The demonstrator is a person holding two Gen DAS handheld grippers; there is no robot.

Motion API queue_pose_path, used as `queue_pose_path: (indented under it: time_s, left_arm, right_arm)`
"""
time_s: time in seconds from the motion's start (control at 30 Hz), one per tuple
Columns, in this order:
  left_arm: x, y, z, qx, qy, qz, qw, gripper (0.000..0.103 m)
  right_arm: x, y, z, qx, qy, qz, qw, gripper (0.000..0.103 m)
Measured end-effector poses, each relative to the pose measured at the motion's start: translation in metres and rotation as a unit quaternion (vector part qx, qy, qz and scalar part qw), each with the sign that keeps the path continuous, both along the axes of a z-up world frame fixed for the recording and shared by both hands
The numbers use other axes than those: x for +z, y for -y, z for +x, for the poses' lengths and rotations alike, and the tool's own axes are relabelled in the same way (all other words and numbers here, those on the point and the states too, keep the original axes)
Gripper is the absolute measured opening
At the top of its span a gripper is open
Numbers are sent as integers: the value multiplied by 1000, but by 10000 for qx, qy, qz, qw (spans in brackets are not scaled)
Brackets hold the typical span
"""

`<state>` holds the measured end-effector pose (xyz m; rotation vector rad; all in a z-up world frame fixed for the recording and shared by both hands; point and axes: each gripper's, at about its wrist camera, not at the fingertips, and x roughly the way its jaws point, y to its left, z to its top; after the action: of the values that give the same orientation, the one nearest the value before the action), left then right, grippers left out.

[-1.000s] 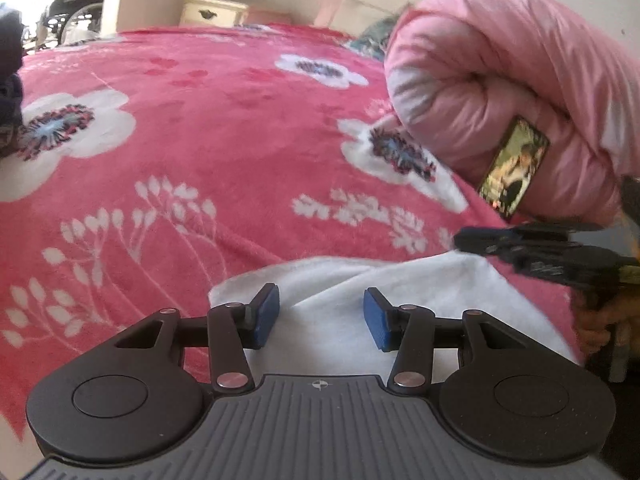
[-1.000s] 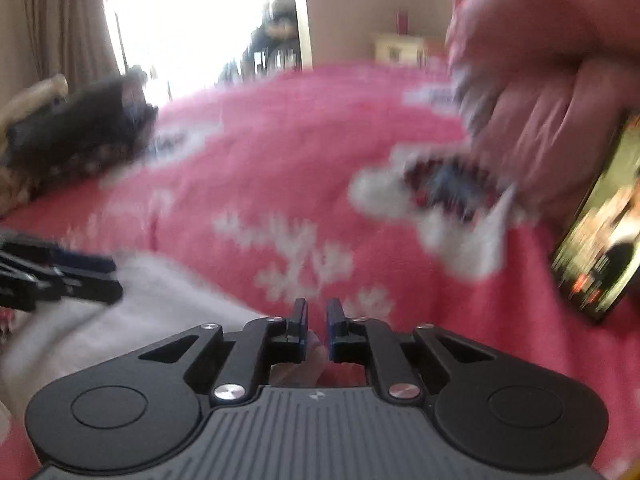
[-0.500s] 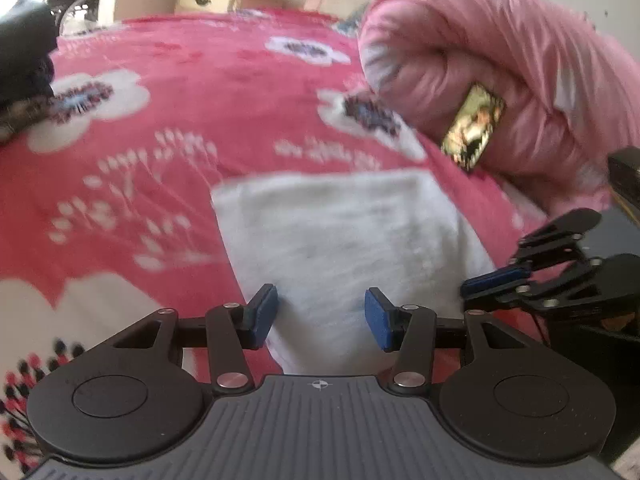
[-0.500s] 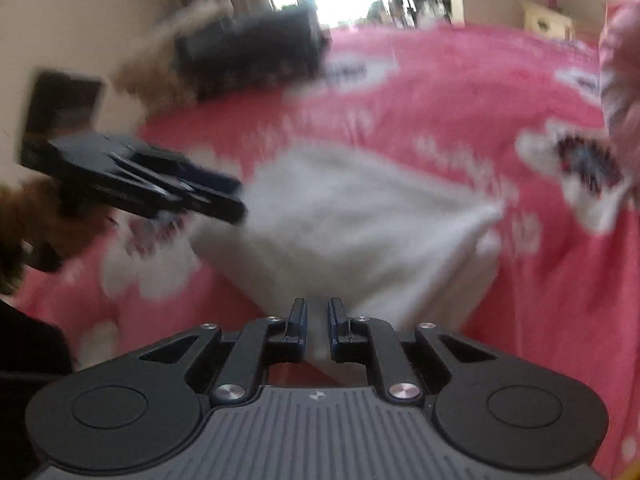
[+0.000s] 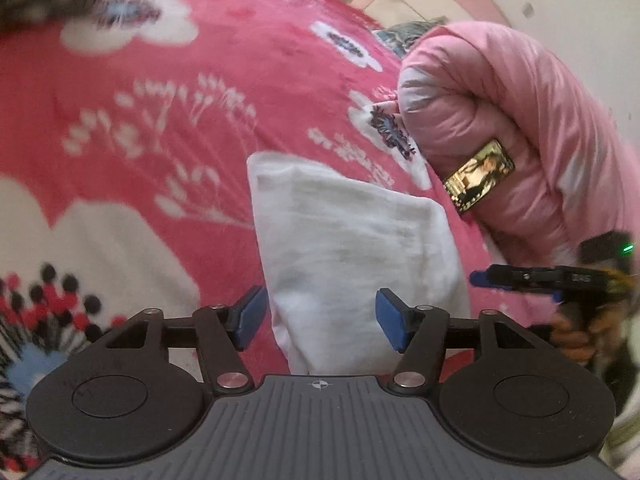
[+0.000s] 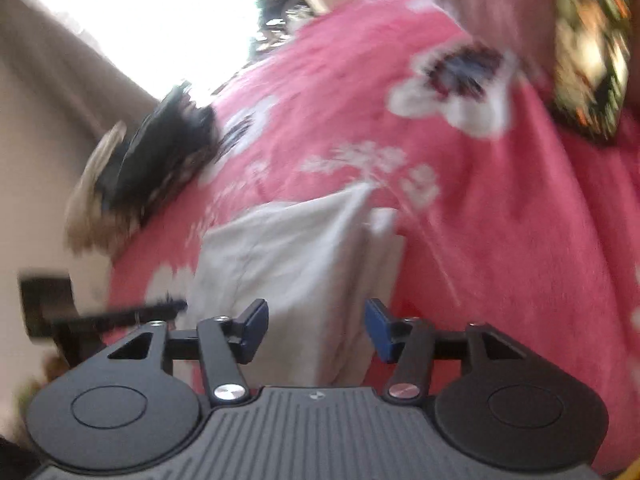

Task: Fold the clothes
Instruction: 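Press both open grippers against the shirt bundle sides to square it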

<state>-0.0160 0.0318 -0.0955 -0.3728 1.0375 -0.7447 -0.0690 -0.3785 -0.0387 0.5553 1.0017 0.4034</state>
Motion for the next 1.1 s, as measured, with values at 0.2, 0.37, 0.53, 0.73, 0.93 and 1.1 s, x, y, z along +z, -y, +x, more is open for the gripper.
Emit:
queue_pose_path:
  time_s: [0.2,0.37,0.53,0.73,0.93,1.1]
  left_arm:
    - [-29,7,18,-145,-528,-446,9975,62]
    - [-39,9,35,-149,-719,-695,9949,65]
    - [-46,10,51,-40,-857,-926,9920,65]
    - [-43,14,47,-76,-728,-906,9932,65]
    - [-41,20,53,-219,-740,-877,9932,64]
    - [-34,27,50,-288,-443,-681,9963,51]
  right_arm:
    - [-43,16,27,-112,-836,951,9919,72]
    - [-65,23,48,-244,-1176,1368,9833,73]
    - [-78,22,77,-250,-1156,1615,9798,73]
    - [-86,16,81,-10,-1120,1920,9750,76]
    - [-88,3,84,105,-1010,1983,9749,62]
    - [-92,-2,87,-59,-904,2015,9753,24]
